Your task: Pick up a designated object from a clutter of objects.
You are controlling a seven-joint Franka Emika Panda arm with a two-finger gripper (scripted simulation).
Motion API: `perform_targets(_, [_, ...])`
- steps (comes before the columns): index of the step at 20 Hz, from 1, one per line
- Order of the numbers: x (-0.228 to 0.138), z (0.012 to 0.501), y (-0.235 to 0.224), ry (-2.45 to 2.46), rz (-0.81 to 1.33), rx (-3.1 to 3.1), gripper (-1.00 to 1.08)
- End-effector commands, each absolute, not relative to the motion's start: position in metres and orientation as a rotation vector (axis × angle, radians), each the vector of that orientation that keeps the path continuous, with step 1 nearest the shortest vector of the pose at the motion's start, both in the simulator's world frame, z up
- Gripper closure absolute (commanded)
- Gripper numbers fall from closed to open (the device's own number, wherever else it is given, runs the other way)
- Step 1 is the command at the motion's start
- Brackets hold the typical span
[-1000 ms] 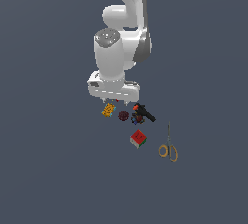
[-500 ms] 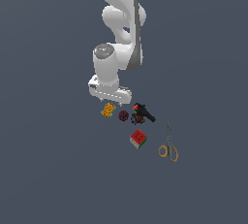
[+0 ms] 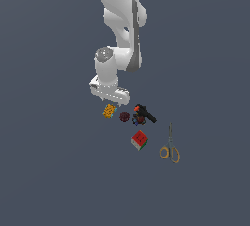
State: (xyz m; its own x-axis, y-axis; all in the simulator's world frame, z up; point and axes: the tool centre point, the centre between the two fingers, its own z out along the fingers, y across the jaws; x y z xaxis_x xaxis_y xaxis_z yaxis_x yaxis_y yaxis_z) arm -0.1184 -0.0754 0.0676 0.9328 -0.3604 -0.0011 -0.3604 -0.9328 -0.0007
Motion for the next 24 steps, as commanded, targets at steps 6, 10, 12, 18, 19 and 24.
perform_targets(6, [-0.120, 0.064, -0.076, 0.581, 0.001, -3.087, -0.92])
perform_targets(10, [-0.121, 0.055, -0.076, 0.582, 0.001, -3.087, -0.92])
perform_targets(12, [-0.121, 0.048, -0.076, 0.582, 0.001, -3.087, -0.92])
perform_targets(18, [-0.122, 0.024, -0.076, 0.584, 0.000, -3.087, -0.92])
perform_targets(19, [-0.122, 0.021, -0.076, 0.584, 0.000, -3.087, -0.92])
perform_targets(24, [-0.122, 0.014, -0.076, 0.584, 0.000, -3.087, -0.92])
